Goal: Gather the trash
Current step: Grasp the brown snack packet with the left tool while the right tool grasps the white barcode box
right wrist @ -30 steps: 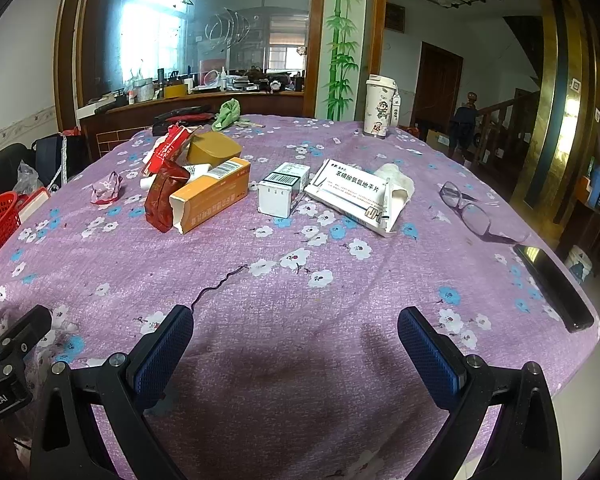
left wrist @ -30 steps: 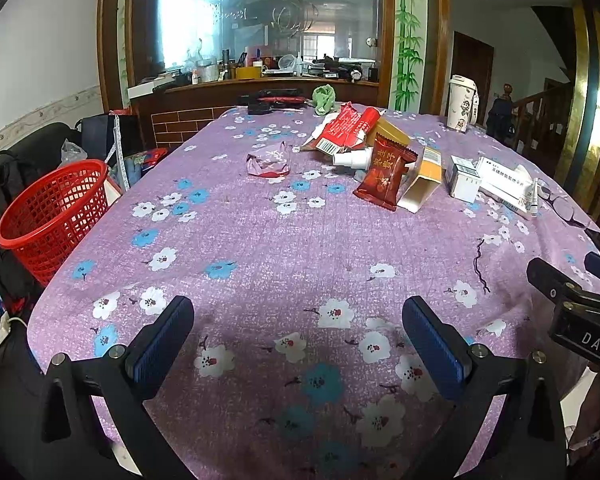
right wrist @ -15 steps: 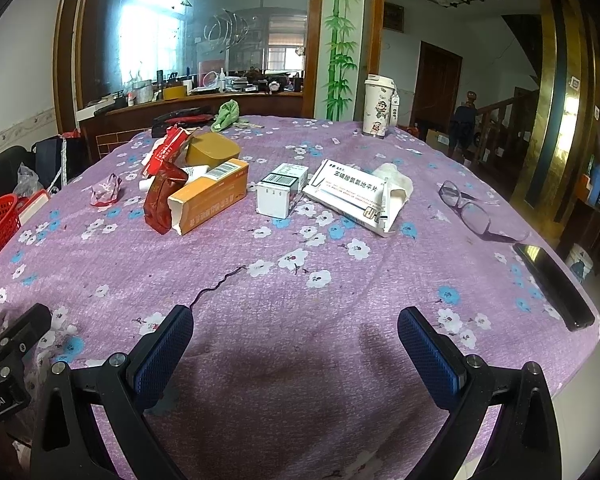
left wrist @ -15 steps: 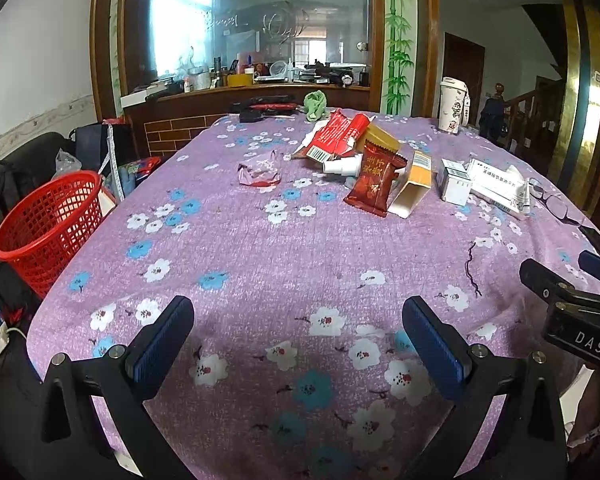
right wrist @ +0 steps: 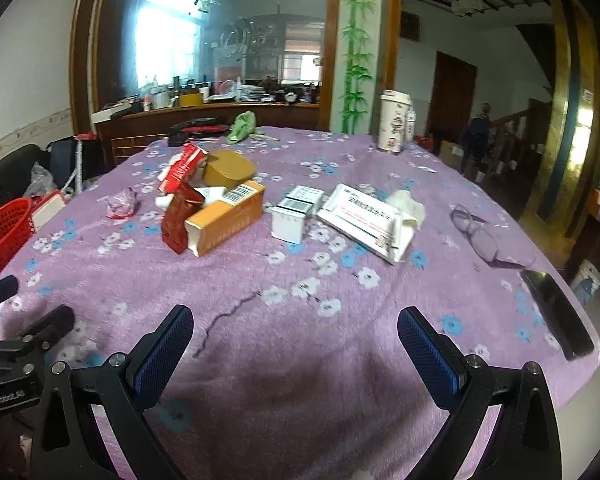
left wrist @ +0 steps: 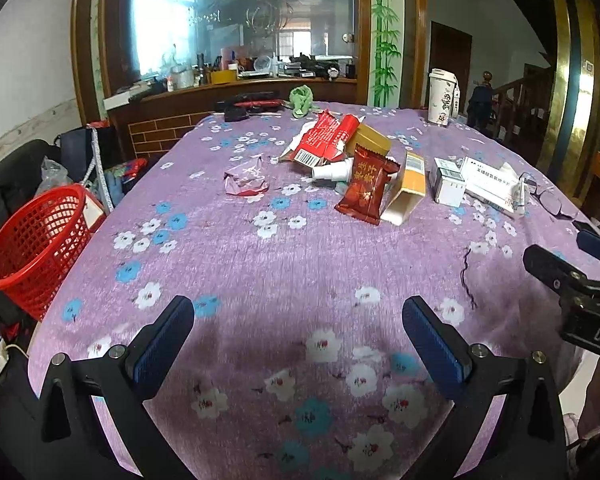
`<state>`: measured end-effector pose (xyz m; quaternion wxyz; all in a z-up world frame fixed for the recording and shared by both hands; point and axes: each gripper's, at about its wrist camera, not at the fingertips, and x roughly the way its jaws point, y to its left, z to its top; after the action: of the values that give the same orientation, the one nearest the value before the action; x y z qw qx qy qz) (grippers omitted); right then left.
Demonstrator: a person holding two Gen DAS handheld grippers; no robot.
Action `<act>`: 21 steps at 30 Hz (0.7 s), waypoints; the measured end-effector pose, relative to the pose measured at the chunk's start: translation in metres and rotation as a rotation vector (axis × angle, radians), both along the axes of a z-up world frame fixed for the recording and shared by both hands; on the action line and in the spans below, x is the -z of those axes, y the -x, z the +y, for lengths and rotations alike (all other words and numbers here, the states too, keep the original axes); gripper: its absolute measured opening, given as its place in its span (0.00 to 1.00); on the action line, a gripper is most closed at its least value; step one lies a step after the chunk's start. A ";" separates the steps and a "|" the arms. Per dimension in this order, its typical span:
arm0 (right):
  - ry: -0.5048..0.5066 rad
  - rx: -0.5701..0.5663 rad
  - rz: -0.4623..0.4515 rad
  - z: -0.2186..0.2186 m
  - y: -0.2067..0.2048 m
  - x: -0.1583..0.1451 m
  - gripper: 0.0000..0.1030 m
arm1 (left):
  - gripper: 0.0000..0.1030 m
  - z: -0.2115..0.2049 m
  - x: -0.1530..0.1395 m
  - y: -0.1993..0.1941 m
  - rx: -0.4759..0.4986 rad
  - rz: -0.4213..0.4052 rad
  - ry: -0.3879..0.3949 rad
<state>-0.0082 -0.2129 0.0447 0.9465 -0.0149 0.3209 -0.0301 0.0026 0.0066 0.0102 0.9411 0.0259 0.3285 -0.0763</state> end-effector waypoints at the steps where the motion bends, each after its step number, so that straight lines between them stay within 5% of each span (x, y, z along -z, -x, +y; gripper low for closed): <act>1: -0.015 -0.017 0.017 -0.001 -0.004 -0.002 1.00 | 1.00 0.001 -0.004 -0.003 0.001 -0.001 0.002; 9: -0.140 -0.112 0.088 -0.009 -0.031 -0.034 0.98 | 1.00 -0.001 -0.046 -0.033 0.064 0.010 -0.010; 19: -0.245 -0.126 0.187 -0.028 -0.084 -0.061 0.65 | 1.00 -0.030 -0.078 -0.072 0.184 0.035 -0.057; 21: -0.276 -0.113 0.212 -0.034 -0.096 -0.059 0.64 | 0.95 -0.035 -0.076 -0.084 0.190 0.051 -0.067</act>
<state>0.0882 -0.2466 0.1041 0.9005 0.0943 0.4188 0.0691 0.0862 -0.0286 0.0863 0.9196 0.0863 0.3506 -0.1547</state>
